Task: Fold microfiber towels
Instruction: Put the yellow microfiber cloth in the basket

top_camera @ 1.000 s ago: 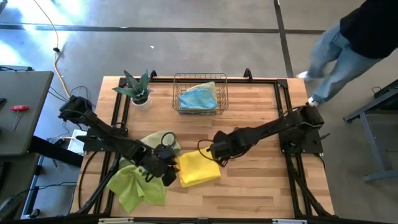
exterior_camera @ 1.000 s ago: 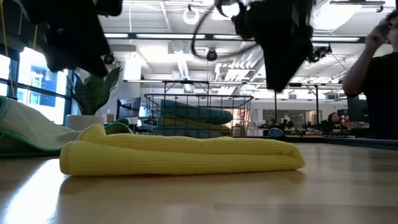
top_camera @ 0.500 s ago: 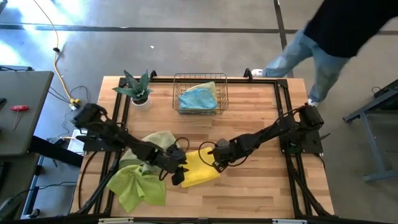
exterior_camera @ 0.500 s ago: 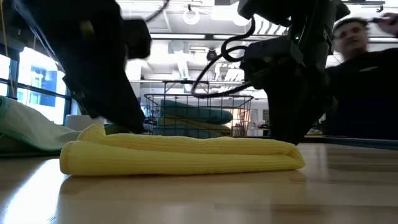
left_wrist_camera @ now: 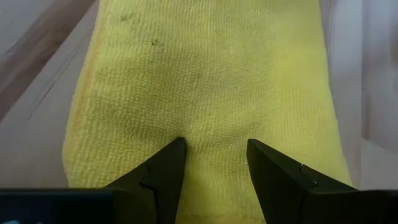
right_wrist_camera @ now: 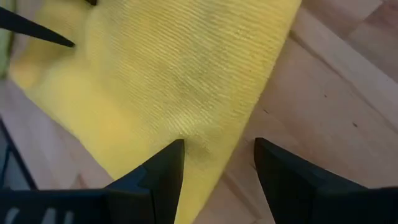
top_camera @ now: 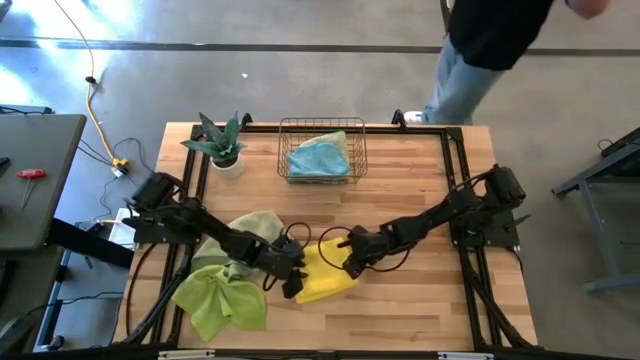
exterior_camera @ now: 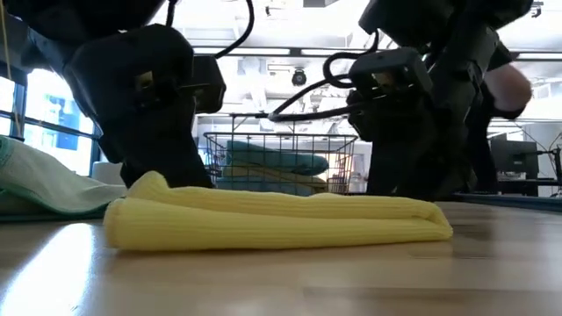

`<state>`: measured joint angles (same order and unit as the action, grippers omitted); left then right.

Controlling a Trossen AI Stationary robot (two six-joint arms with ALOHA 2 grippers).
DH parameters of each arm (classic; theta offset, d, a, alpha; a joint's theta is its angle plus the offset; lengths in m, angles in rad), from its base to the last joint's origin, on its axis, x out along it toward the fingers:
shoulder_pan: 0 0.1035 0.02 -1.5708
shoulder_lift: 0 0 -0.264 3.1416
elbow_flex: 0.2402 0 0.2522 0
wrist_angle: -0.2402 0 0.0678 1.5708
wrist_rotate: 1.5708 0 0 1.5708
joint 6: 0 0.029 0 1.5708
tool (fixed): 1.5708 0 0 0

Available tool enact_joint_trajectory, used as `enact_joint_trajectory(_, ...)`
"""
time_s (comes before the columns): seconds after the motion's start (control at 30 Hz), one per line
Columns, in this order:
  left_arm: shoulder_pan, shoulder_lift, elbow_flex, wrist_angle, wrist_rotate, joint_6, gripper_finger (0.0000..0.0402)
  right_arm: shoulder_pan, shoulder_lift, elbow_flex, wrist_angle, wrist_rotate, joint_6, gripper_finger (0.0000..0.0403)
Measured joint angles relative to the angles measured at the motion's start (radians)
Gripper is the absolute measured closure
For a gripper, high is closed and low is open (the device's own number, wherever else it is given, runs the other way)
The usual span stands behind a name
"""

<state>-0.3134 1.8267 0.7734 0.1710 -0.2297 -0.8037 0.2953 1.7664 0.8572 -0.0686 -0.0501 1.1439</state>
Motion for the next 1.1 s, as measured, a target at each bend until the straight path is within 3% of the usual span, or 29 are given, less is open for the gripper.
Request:
enact_joint_trajectory(0.27,0.057,0.034,0.000,0.083,0.020,0.000,0.0236,-0.009,-0.151,-0.140,0.121,0.073,-0.086,0.0213)
enact_joint_trajectory(0.47,0.087,0.045,0.001,0.102,0.020,0.011,0.0236,-0.009,-0.263,-0.301,0.292,0.169,0.002,0.0213)
enact_joint_trajectory(0.57,0.110,0.047,-0.001,0.134,0.009,0.073,0.0236,-0.011,-0.290,-0.345,0.297,0.212,0.076,0.0213)
enact_joint_trajectory(0.97,0.165,0.048,0.048,0.055,0.013,0.138,0.0236,-0.034,-0.280,-0.352,0.238,0.202,0.208,0.0213)
enact_joint_trajectory(1.1,0.163,0.048,0.048,0.054,0.013,0.136,0.0236,-0.080,-0.280,-0.352,0.203,0.154,0.221,0.0206)
